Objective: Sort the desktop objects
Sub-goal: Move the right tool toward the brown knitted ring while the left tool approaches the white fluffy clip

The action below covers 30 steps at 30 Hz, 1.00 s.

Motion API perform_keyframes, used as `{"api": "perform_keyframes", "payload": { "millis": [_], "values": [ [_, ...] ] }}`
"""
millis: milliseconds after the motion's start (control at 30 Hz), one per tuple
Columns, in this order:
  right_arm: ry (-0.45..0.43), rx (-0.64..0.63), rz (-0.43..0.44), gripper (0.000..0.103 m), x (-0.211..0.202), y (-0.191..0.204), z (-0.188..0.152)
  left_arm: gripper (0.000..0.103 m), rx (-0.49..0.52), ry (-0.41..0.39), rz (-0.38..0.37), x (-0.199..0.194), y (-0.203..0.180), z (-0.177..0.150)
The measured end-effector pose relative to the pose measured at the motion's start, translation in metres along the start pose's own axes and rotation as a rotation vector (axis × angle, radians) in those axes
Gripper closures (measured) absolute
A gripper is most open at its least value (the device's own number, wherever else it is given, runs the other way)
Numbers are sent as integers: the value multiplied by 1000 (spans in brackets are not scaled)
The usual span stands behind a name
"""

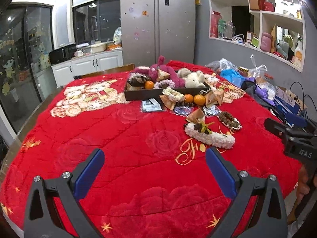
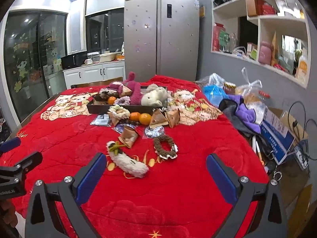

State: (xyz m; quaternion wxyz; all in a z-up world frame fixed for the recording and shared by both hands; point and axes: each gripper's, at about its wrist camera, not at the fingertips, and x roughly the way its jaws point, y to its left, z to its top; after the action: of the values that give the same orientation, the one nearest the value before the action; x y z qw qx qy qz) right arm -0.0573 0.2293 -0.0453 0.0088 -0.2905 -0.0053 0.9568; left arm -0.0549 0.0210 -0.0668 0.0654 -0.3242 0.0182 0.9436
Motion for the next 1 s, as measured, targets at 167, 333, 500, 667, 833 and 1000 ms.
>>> {"api": "perform_keyframes", "payload": {
  "millis": [167,333,500,667,833,1000],
  "values": [
    [51,43,-15,0,31,-14,-11,0,20,76,-46,38,-13,4],
    [134,90,-20,0,63,-20,-16,0,36,140,-89,75,-30,5],
    [157,79,-32,0,76,-18,-12,0,71,189,-111,101,-46,9],
    [181,77,-42,0,96,-15,-4,0,72,233,-132,123,-53,14],
    [222,84,-37,0,122,-17,-2,0,99,275,-139,146,-61,18],
    [272,111,-38,0,147,-24,-7,0,126,306,-167,162,-74,20]
  ]
}}
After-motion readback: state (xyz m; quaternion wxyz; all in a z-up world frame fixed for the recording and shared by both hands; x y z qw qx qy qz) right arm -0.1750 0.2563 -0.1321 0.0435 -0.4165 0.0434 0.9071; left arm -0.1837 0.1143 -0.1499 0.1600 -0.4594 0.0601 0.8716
